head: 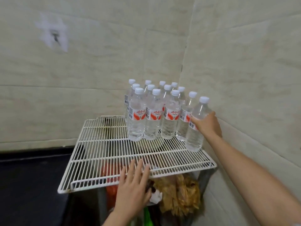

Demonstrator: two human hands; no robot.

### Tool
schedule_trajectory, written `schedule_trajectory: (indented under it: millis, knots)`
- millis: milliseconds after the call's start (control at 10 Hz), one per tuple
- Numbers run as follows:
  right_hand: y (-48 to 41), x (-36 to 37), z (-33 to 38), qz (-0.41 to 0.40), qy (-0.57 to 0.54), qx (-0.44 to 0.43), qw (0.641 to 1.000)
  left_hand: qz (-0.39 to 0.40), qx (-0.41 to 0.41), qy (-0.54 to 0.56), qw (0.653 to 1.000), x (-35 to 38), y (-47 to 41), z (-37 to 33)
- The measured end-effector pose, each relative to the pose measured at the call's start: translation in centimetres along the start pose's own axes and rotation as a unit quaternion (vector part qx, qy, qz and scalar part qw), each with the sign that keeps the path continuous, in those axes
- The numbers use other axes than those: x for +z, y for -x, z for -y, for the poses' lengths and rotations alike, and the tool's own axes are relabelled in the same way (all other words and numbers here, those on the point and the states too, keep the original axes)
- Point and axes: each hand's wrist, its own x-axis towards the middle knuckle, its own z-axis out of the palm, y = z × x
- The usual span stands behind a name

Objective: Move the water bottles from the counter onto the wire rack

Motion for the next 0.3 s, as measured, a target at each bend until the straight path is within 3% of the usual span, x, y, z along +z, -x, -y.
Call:
schedule_trajectory:
  millis: [100, 200, 300]
  knots:
    - [-0.1, 0.3, -1.0, 0.0, -0.027, -0.006, 1.0, -0.072, -0.034, -0.025, 0.996, 1.1, 1.4, -0.3]
    - [0.8, 0.1, -1.6, 0.014, -0.02, -0.018, 1.0, -0.078, -0.065, -0.043, 0.994, 0.7, 2.2, -0.2]
    - [2.2, -2.2, 0.5, -0.024, -0.092, -0.111, 0.989, -0.119, -0.075, -0.047, 0.989, 2.1, 2.4, -0.6]
